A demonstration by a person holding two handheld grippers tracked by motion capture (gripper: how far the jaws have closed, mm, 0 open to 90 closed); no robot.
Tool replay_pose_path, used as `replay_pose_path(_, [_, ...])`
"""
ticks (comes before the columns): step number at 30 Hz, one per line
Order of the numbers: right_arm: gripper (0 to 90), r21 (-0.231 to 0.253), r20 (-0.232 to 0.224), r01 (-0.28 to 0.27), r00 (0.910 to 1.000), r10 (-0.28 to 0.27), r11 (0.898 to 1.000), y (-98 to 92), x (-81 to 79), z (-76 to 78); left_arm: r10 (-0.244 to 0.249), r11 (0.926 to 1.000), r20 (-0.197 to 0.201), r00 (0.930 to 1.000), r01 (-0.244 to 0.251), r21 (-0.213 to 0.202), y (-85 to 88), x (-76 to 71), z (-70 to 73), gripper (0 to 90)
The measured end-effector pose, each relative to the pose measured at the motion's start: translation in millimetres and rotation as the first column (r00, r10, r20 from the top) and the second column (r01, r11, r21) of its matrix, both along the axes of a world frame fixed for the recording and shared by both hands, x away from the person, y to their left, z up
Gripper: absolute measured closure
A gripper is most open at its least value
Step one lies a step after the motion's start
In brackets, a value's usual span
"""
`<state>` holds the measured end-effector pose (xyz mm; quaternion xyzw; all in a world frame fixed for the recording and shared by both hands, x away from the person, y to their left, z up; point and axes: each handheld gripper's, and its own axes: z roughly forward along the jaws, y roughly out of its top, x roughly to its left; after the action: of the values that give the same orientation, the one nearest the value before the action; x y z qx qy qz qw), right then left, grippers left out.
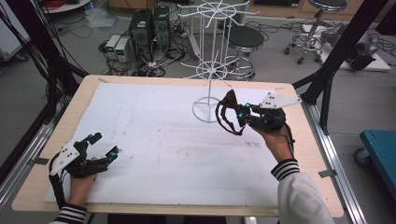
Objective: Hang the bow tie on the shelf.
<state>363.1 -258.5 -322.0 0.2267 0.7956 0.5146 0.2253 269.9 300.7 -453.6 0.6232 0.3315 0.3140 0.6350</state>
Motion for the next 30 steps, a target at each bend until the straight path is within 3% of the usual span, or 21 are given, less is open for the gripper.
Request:
replay_pose_path(10, [76.7,0.002,0.03,0.061,0.9977,-0.061,0.998,1.7,3.1,18.6,0.001,1.0,-0.003,1.0,-0.001,0.0,0.3,-0.1,0.0,14.3])
replay_pose_path(19, [76.7,0.013,0.048,0.106,0.9931,-0.107,0.994,2.3,8.0,24.5,0.001,1.0,-0.002,1.0,-0.001,-0.003,0.5,0.2,0.0,14.3])
replay_pose_path(25, [76.7,0.024,0.046,0.158,0.9862,-0.159,0.987,0.5,10.8,31.4,0.002,1.0,-0.004,1.0,-0.002,-0.006,0.7,0.3,0.0,14.3])
replay_pose_path(26, [76.7,0.014,0.068,0.168,0.9834,-0.168,0.986,0.7,13.3,35.0,0.002,1.0,-0.002,1.0,-0.002,-0.006,0.6,0.4,-0.1,14.3])
replay_pose_path(30, [76.7,0.003,0.065,0.191,0.9795,-0.191,0.982,3.7,15.6,39.5,0.002,1.0,-0.003,1.0,-0.002,-0.007,0.7,0.3,-0.1,14.3])
